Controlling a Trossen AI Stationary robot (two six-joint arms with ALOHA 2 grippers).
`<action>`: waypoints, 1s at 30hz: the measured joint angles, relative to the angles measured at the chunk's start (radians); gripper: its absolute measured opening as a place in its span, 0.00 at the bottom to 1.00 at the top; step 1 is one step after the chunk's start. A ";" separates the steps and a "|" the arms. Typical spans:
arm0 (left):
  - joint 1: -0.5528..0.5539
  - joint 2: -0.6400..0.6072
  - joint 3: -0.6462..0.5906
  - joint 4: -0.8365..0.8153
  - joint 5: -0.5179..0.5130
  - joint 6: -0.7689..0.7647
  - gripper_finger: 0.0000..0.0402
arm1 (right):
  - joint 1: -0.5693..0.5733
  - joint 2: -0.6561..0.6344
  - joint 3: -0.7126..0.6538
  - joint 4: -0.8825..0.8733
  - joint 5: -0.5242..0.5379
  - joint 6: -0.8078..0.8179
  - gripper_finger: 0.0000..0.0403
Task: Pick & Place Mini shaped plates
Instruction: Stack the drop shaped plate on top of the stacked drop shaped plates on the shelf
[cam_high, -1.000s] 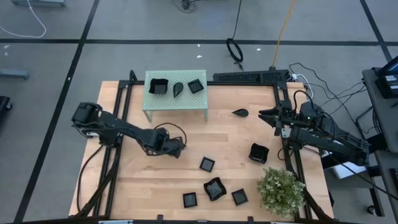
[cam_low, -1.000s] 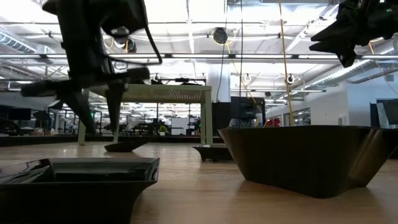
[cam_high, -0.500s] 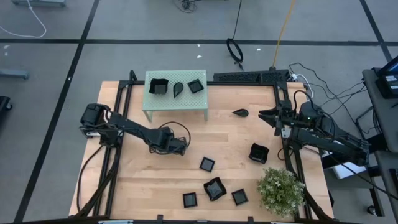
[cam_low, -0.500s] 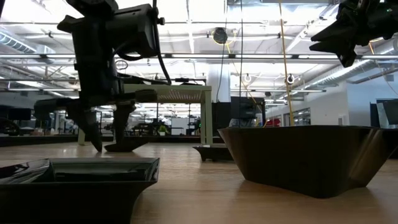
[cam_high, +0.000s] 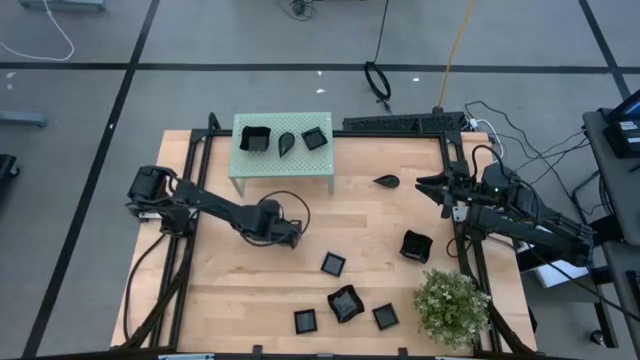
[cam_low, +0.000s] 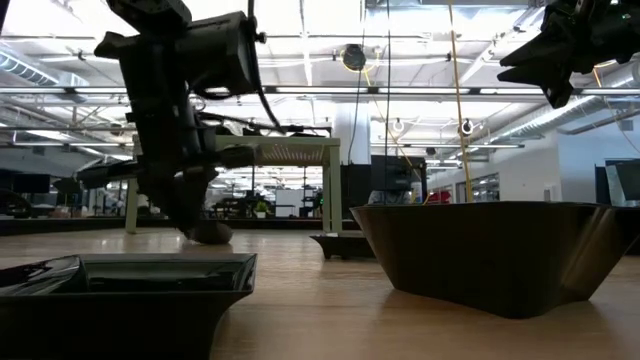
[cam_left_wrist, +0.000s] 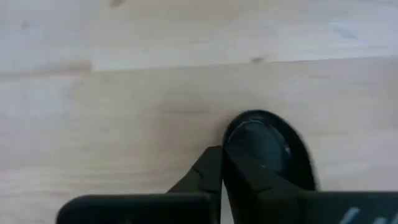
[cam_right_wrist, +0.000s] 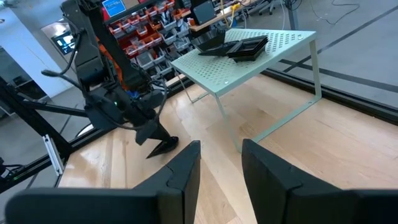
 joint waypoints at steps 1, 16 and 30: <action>0.004 -0.013 0.000 0.002 -0.003 0.033 0.03 | 0.000 0.000 0.000 0.000 0.000 0.000 0.26; 0.133 -0.409 0.001 0.131 -0.077 0.617 0.02 | 0.000 0.000 0.000 0.000 0.000 0.000 0.26; 0.409 -0.367 0.405 -0.045 -0.156 1.150 0.01 | 0.000 0.000 0.000 0.000 0.000 0.000 0.26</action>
